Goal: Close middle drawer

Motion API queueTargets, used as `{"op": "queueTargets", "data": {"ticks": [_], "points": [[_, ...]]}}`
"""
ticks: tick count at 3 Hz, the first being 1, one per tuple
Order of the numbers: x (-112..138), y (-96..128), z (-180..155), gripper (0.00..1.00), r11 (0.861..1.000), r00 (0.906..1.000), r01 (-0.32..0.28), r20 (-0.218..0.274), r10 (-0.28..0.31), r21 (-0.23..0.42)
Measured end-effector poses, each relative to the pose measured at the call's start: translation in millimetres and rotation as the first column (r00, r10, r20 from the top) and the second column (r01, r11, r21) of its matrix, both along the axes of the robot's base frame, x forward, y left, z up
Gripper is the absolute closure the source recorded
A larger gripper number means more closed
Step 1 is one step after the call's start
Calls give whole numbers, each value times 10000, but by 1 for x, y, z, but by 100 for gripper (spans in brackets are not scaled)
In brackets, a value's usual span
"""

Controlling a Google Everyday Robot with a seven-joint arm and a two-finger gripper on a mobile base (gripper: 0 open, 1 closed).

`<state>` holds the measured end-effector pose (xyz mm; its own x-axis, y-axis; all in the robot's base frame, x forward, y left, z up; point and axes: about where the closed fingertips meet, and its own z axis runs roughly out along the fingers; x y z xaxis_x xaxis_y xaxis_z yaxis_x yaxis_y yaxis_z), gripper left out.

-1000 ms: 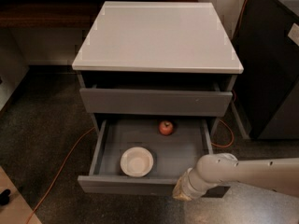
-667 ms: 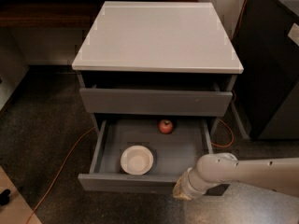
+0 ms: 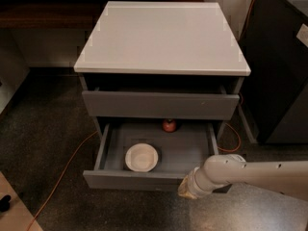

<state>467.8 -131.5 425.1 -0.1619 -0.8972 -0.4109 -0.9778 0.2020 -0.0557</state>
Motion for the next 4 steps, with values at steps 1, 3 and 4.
{"op": "queueTargets", "data": {"ticks": [1,3,4], "points": [[33,-11,-1,100,9996,9984,261,494,-266,106],[85,-28,-4,100,9977,9896,636,1281,-659,220],[84,-29,-4,100,9972,9898,700,1229,-726,249]]}}
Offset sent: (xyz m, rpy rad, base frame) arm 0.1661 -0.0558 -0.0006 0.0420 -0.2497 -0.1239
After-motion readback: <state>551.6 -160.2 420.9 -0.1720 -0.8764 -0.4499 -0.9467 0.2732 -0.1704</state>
